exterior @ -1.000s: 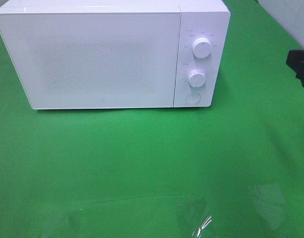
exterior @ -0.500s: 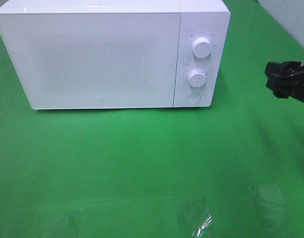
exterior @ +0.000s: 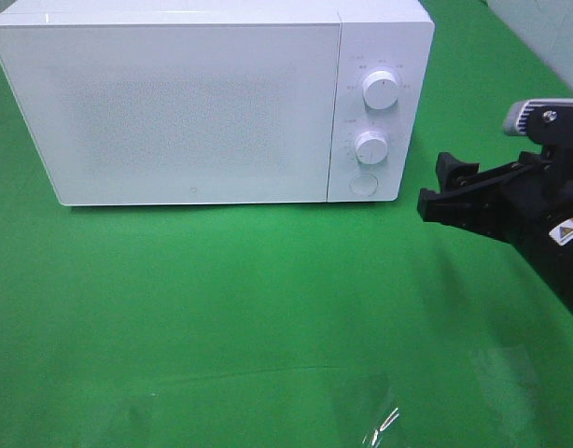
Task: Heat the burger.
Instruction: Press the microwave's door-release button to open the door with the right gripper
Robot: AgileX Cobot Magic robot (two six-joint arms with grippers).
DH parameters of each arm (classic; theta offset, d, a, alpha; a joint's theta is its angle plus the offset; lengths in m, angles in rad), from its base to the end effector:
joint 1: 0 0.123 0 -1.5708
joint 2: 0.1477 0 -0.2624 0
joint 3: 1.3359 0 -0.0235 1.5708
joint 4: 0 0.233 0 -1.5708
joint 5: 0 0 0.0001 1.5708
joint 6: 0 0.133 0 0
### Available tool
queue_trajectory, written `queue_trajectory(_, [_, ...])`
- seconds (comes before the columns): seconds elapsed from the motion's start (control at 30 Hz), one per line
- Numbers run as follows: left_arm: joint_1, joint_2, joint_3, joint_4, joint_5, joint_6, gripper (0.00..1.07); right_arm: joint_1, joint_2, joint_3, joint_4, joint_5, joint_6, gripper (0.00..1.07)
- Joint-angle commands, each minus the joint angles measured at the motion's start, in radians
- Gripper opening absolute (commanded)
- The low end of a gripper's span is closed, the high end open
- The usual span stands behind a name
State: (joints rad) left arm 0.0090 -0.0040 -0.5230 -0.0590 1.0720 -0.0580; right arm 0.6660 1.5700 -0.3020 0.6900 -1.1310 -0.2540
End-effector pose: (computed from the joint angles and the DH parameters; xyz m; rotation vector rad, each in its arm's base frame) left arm 0.0364 -0.0066 0.2554 -0.0639 2.0277 -0.1013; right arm 0.2487 0.0980 0.1588 -0.0457 1.6991 0.0290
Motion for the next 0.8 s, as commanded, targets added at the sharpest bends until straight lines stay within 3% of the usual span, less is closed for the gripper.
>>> queue_trajectory(0.03, [0.002, -0.005, 0.003, 0.0, -0.008, -0.002, 0.99, 0.101, 0.056, -0.015, 0.089, -0.044, -0.015, 0.76])
queue_trajectory(0.3, [0.002, -0.005, 0.003, 0.0, -0.008, -0.002, 0.99, 0.181, 0.141, -0.096, 0.11, -0.027, -0.016, 0.76])
queue_trajectory(0.53, [0.002, -0.005, 0.003, 0.0, -0.008, -0.002, 0.99, 0.189, 0.157, -0.133, 0.133, -0.001, 0.002, 0.76])
queue_trajectory(0.7, [0.002, -0.005, 0.003, 0.0, -0.008, -0.002, 0.99, 0.189, 0.157, -0.137, 0.129, -0.009, 0.278, 0.73])
queue_trajectory(0.8, [0.002, -0.005, 0.003, 0.0, -0.008, -0.002, 0.99, 0.189, 0.157, -0.137, 0.124, -0.006, 0.6, 0.66])
